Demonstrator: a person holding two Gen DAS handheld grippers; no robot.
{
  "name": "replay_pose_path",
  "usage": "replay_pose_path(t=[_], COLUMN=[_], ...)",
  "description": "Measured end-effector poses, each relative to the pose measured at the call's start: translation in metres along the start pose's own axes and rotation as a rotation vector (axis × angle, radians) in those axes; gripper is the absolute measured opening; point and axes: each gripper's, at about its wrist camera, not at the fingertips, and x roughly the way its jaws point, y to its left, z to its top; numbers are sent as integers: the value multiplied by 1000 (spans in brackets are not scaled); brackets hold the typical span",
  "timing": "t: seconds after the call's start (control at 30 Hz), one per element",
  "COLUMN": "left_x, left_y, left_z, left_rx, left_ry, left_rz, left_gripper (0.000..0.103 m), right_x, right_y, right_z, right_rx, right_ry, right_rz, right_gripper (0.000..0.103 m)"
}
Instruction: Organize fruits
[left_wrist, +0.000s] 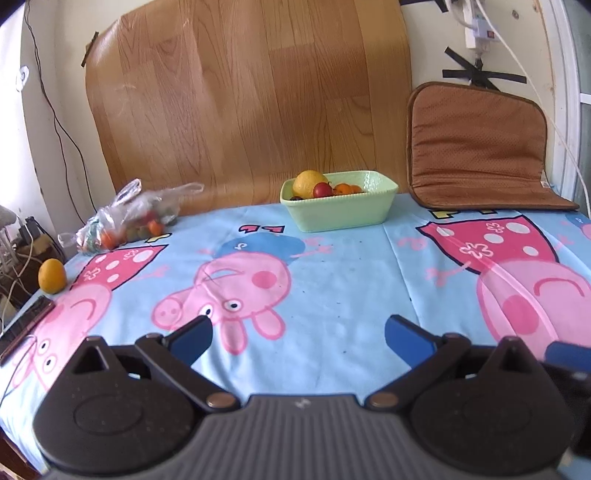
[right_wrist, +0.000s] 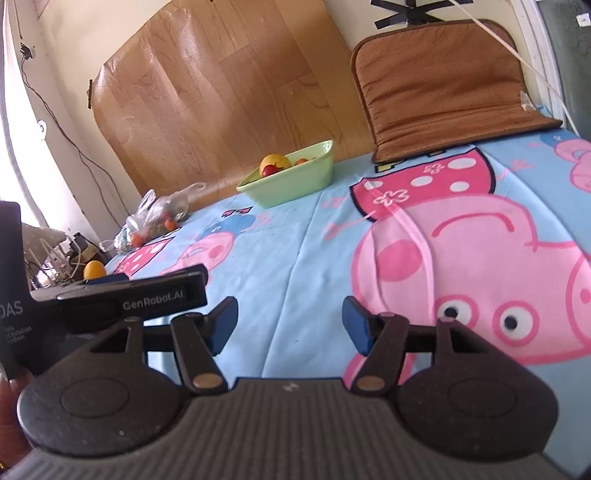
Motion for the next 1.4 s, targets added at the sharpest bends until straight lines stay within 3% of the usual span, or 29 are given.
replay_pose_path(t=[0.2, 0.43, 0.67, 0.77, 0.83, 1.1, 1.4], left_x=[26, 47, 68, 67, 66, 67, 64], left_y=[-3, -16, -25, -25, -26, -26, -23], left_z=[3, 1, -5, -8, -7, -8, -8], left_rx=[-15, 25, 42, 38, 37, 36, 16], left_ry=[49, 41, 54, 33, 28, 24, 14], left_rz=[14, 56, 70, 72, 77, 80, 94], left_gripper=[103, 103, 103, 103, 103, 103, 103], right_x=[13, 30, 52, 63, 71, 59, 61], right_y=[-19, -39, -43, -42, -46, -35, -37], right_z=[15, 13, 34, 38, 35, 29, 30], right_rx=[8, 12, -6, -33, -15, -100, -94], right_ry=[-42, -36, -54, -72, -33, -97, -88], right_rz=[-43, -61, -47, -49, -47, -22, -18], right_gripper=[68, 68, 68, 69, 70, 73, 73])
